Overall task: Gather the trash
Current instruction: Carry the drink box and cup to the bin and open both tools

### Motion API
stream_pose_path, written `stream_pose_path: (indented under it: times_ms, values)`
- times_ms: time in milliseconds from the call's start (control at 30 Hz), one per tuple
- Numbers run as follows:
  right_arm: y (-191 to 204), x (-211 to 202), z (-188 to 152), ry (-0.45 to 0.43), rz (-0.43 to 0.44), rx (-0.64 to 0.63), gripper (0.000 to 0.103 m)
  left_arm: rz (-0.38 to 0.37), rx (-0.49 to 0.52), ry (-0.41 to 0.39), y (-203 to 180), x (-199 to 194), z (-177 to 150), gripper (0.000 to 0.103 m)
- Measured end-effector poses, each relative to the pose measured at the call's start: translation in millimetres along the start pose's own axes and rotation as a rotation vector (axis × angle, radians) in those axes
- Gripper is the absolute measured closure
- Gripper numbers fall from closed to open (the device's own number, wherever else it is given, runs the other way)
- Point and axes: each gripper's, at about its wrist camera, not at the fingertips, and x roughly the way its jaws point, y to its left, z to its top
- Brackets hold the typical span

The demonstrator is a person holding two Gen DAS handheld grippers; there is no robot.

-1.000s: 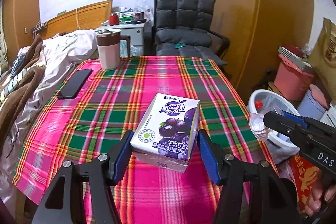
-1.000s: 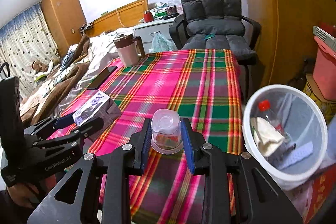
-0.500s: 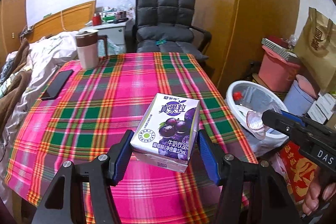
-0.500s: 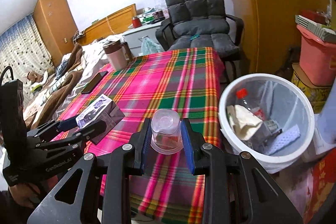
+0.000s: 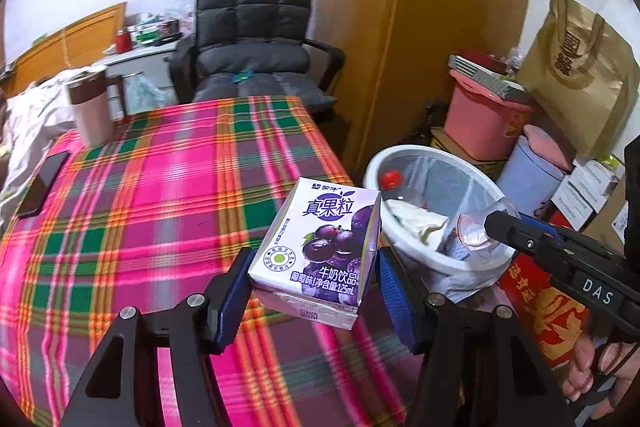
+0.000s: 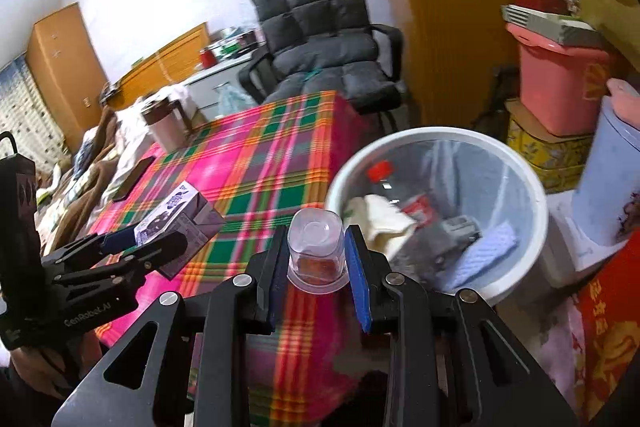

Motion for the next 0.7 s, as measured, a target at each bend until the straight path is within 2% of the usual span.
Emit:
stream_pose_path:
  times_ms: [333,700]
  values:
    - [-46,4,4,0.009,-0.074,0.079,0.072,-0.115,0.088,0.046,-44,47,17,0.042]
    - [-76,13,4,0.037,-0.119,0.119,0.072,-0.189,0.138,0.091,-75,93,34,0.042]
